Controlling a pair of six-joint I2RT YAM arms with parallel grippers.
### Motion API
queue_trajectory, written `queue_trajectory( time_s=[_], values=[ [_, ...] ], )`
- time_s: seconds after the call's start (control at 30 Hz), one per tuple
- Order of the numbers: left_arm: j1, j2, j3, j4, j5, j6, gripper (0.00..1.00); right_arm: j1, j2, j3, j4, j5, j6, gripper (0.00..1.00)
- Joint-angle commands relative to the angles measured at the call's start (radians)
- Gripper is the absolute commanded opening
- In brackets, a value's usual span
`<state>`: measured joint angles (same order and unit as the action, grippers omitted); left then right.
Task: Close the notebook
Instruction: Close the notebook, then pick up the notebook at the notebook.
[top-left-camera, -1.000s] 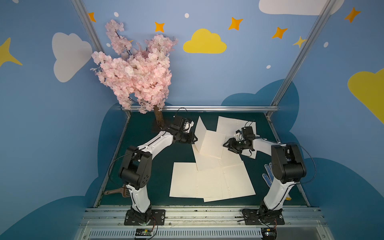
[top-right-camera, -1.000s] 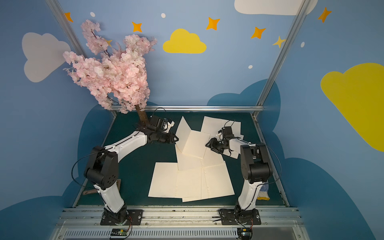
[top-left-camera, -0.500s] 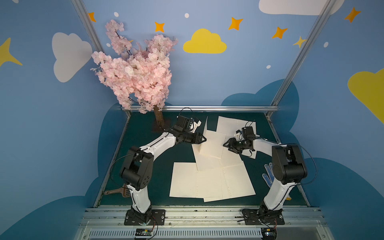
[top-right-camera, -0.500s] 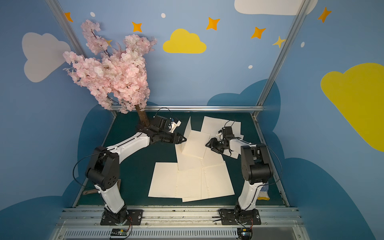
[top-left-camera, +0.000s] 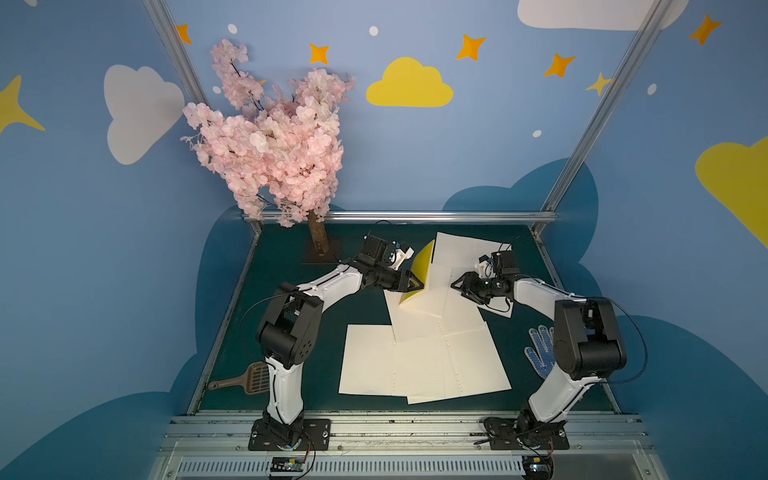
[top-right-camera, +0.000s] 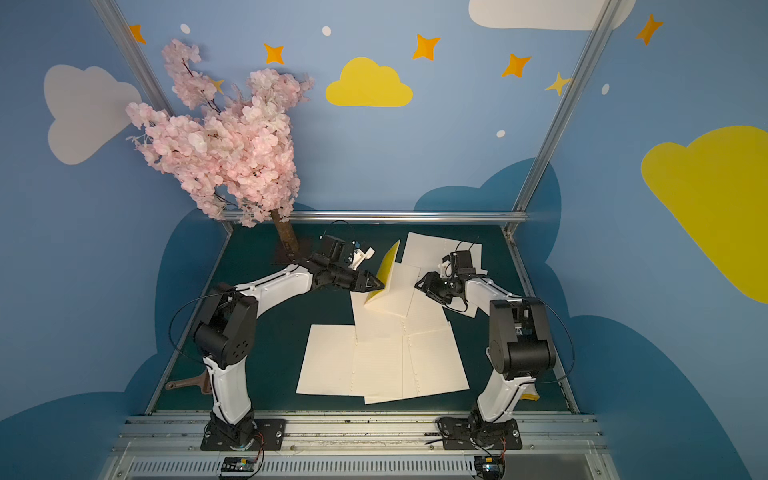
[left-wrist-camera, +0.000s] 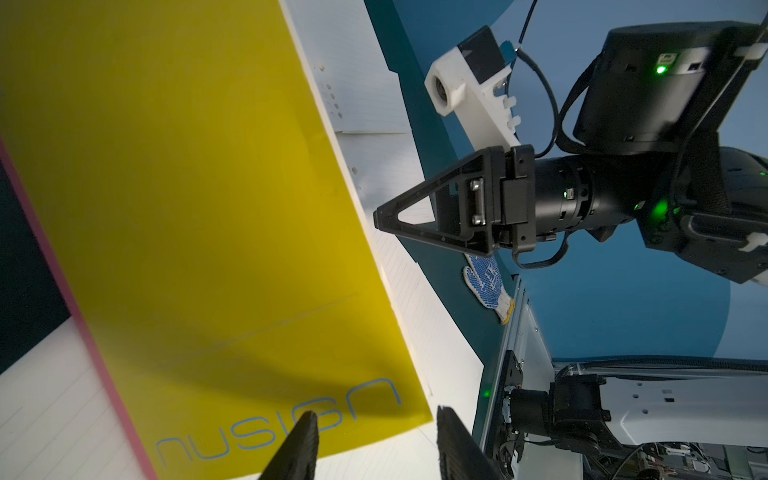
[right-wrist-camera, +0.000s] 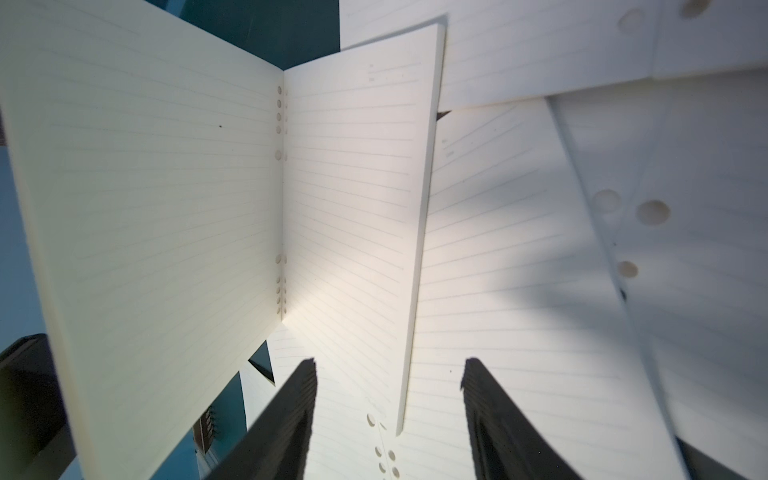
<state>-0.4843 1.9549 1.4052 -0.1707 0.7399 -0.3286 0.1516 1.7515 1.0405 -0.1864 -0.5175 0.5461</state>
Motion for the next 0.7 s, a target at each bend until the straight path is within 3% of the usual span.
queue_trajectory(
  time_s=[0.0,0.13,0.4,0.67],
  values=[
    [-0.009,0.007,0.029,0.016,0.034,0.001,0.49,-0.006,-0.034,-0.014,-0.019,-0.007,0.005,0.59],
    [-0.008,0.006,0.031,-0.003,-0.008,0.008,0.50,-0.009,-0.043,-0.017,-0.021,-0.006,0.002,0.59],
    [-0.008,0.058,0.108,-0.155,-0.218,0.034,0.51,-0.003,-0.018,-0.019,-0.006,-0.019,0.003,0.59],
    [-0.011,0.126,0.178,-0.272,-0.415,0.034,0.52,0.022,0.034,-0.018,0.048,-0.038,0.024,0.47]
  ],
)
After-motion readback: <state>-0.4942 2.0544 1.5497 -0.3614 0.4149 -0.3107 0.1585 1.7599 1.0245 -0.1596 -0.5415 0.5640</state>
